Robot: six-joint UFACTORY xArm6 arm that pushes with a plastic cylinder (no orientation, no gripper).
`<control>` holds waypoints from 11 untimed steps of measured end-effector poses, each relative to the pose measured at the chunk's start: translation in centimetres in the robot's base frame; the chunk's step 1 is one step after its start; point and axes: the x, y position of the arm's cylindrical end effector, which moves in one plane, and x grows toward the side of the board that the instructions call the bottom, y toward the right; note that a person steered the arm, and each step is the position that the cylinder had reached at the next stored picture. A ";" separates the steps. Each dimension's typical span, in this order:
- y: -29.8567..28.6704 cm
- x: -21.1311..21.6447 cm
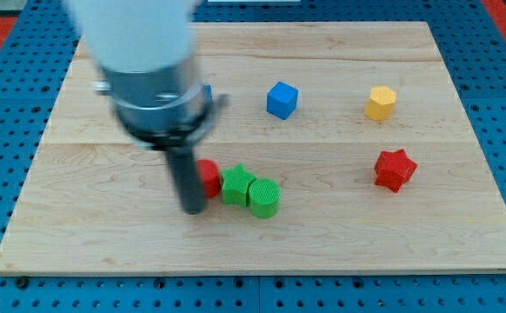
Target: Slide the green circle a bit right
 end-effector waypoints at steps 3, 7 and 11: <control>9.8 0.6; 12.2 -0.3; 14.7 -0.5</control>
